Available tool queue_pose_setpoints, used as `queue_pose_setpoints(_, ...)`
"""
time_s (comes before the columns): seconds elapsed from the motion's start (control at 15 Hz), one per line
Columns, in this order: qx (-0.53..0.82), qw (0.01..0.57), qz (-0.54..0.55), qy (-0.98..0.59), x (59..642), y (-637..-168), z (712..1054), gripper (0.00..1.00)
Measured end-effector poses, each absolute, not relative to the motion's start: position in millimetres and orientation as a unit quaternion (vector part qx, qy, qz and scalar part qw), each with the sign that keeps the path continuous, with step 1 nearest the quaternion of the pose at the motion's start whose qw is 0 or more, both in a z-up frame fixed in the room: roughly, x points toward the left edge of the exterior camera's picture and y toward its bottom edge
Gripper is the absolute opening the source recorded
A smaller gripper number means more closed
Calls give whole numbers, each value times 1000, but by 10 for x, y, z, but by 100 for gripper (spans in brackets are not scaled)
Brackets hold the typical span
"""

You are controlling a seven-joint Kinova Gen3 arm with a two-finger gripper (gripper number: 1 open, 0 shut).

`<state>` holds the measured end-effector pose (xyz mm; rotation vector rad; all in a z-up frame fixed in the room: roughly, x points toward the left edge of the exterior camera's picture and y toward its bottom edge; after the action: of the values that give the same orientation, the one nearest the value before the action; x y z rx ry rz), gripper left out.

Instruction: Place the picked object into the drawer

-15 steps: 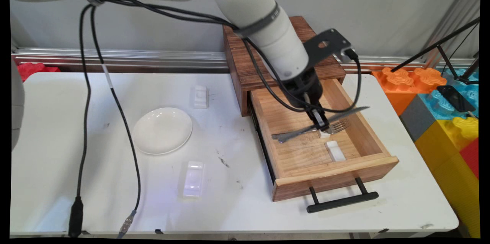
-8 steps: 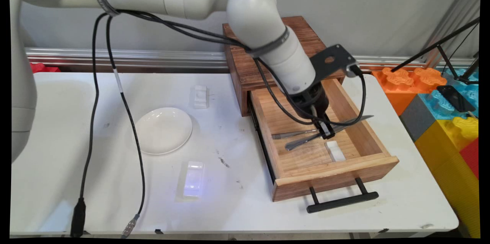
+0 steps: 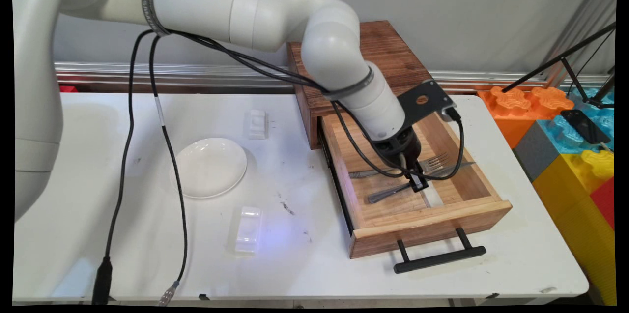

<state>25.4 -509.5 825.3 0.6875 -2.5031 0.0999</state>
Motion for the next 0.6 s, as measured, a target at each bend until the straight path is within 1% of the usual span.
queue_pose_setpoints(0.6, 259, 273, 28, -926, 181, -5133, 7949, 0)
